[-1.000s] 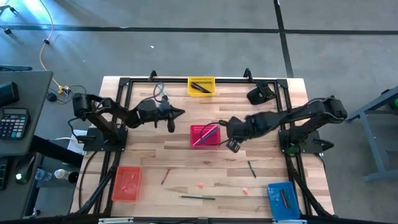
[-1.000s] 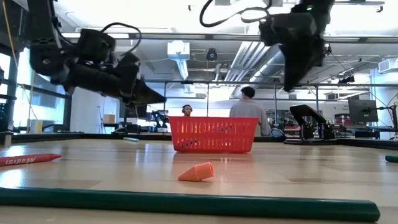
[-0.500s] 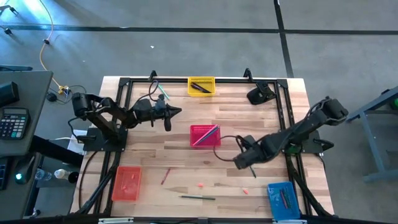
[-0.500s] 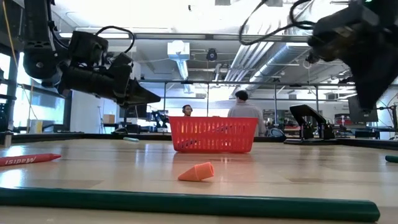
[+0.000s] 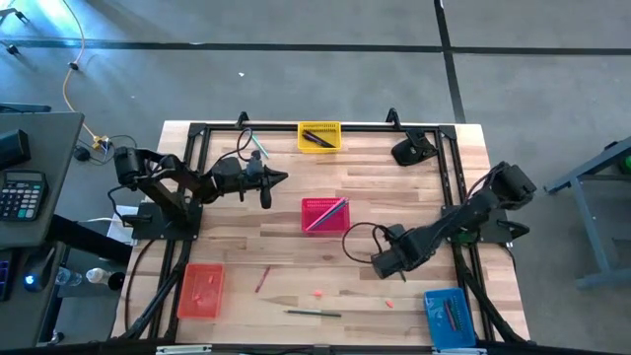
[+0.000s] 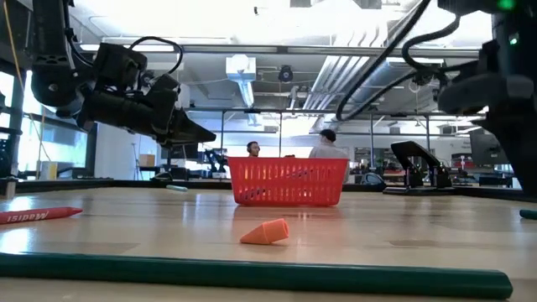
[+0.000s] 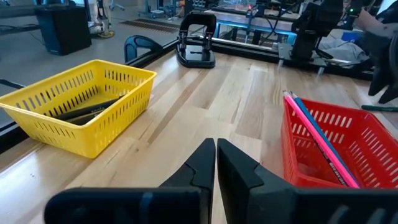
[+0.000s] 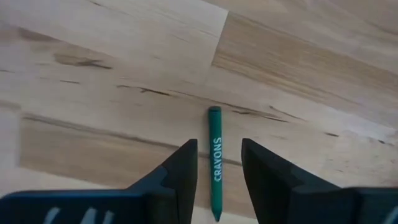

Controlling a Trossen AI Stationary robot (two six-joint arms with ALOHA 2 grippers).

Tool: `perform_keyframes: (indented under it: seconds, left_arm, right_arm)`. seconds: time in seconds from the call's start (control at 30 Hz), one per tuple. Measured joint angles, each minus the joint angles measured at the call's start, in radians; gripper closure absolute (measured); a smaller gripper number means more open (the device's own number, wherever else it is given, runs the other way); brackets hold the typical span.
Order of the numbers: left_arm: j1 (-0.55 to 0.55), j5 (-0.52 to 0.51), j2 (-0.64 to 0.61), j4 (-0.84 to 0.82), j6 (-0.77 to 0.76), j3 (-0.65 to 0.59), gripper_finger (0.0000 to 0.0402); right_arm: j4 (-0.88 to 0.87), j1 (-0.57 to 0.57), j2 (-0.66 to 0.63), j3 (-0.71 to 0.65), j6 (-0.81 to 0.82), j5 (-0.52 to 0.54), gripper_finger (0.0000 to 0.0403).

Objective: Sort crayons/erasers/pens/pencils in bins
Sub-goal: Put the green crayon into the blue bin

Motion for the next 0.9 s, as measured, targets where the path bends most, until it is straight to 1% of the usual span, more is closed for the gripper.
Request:
perform_keyframes:
  seconds: [0.2,0.4,0.53,0.73,0.8,0.9]
  left_arm:
    - [0.000,0.000,0.000,-0.005,0.000,0.000,0.0394]
    - [0.000,0.000,0.000,-0.023,0.000,0.000,0.0394]
    - [0.000,0.000,0.000,-0.023,0.000,0.000,0.0394]
    - [0.000,0.000,0.000,-0.023,0.000,0.000,0.0394]
    - [0.000,0.000,0.000,-0.023,0.000,0.000,0.0394]
    - [0.000,0.000,0.000,-0.023,0.000,0.000,0.0394]
  right_arm:
    - [0.048,-0.001,0.065,0.000,-0.020,-0.005,0.0301]
    - [0.091,-0.008,0.103,0.004,-0.052,-0.036,0.0326]
    - [0.096,-0.010,0.106,0.004,-0.072,-0.039,0.0348]
    - [0.097,-0.011,0.105,0.003,-0.096,-0.051,0.0394]
    - [0.099,-0.015,0.098,0.003,-0.099,-0.058,0.0397]
    - [0.100,-0.025,0.072,-0.004,-0.103,-0.080,0.0392]
